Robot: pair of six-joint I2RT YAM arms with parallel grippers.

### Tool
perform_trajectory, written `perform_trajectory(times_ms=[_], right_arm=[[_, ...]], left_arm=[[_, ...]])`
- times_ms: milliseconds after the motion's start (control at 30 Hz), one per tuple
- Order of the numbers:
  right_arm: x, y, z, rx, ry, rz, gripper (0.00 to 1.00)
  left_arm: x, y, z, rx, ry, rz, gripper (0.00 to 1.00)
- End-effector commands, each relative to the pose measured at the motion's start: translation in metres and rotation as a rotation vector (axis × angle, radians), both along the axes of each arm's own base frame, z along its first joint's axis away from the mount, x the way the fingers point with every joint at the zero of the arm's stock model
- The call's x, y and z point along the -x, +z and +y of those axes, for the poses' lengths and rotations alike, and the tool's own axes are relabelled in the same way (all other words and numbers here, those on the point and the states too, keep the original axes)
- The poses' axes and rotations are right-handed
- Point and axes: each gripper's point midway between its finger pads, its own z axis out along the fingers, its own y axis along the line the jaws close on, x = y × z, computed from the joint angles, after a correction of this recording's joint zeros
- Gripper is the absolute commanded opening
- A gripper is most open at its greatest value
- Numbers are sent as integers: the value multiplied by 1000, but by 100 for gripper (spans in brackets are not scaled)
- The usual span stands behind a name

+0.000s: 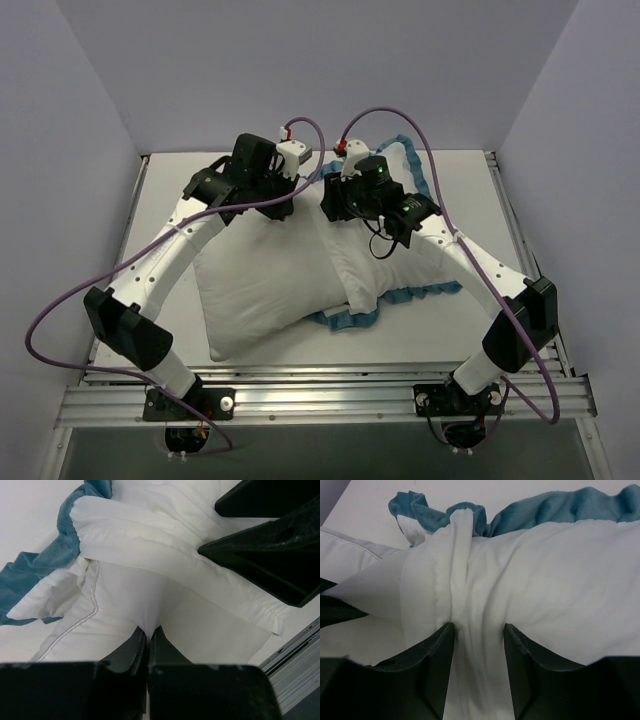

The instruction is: Remove the pillowcase from the pillow

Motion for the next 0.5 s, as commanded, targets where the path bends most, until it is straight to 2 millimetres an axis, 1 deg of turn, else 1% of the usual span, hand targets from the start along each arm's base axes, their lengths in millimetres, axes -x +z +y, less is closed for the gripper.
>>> perform_trajectory(times_ms=[0, 33, 167, 267, 300, 367, 400, 433, 467], right_arm=[[16, 1, 15, -6, 78, 11, 40], [16, 0, 16, -7, 80, 15, 40], [16, -17, 19, 15, 90, 50, 38], [15, -26, 19, 31, 80, 60, 24], [13, -28, 16, 41, 63, 56, 11], [3, -30, 3, 78, -4, 40, 0], [0, -32, -5, 101, -35, 39, 0], [-8, -31, -16, 123, -88, 27, 0], [-20, -26, -36, 125, -151, 18, 0]], left_arm=[[-10, 69, -7, 130, 0, -217, 2], [-10, 71, -7, 133, 0, -221, 2], [-10, 73, -8, 138, -4, -225, 2], [-7, 72, -5, 133, 1, -223, 2], [-6, 71, -4, 139, 13, -209, 2], [-4, 73, 1, 143, 39, -212, 2], [-2, 74, 5, 138, 50, -214, 2], [-2, 77, 11, 129, 76, -225, 2], [-1, 78, 16, 123, 92, -227, 2]])
